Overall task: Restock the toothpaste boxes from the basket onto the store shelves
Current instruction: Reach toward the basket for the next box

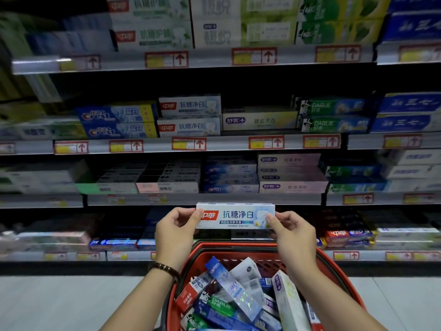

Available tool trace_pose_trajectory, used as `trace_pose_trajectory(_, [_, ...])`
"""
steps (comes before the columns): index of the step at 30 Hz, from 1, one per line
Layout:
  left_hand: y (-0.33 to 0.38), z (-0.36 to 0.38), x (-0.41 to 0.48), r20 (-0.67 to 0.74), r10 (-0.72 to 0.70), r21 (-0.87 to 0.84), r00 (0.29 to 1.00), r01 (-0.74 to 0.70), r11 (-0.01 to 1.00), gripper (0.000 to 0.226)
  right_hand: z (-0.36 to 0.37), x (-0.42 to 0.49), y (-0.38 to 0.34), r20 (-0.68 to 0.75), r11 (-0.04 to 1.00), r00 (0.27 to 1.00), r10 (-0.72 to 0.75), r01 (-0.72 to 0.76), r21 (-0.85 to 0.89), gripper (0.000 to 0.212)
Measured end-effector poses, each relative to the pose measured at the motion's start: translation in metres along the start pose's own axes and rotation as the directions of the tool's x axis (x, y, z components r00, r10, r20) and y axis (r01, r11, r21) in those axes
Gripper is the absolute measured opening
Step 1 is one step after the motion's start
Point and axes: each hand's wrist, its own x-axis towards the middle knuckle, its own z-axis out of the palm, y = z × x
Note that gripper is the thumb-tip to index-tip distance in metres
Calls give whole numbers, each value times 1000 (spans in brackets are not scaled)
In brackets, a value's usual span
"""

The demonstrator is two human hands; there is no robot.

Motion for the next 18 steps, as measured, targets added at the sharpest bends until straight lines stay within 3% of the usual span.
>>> trace_pose_trajectory(5, [-4,0,-3,2,8,4,1000,-8,1000,3,0,-6,-6,-15,1000,1000,14,-13,25,18])
trace_pose_trajectory(10, [-7,1,-6,-22,38,36,999,-37,999,9,1,-9,-12,-35,999,999,3,-1,40,20])
trace_pose_trajectory(18, [14,2,-11,-98,92,-46,991,-97,994,25,5,-7,-36,-5,995,1000,-2,2,101,13])
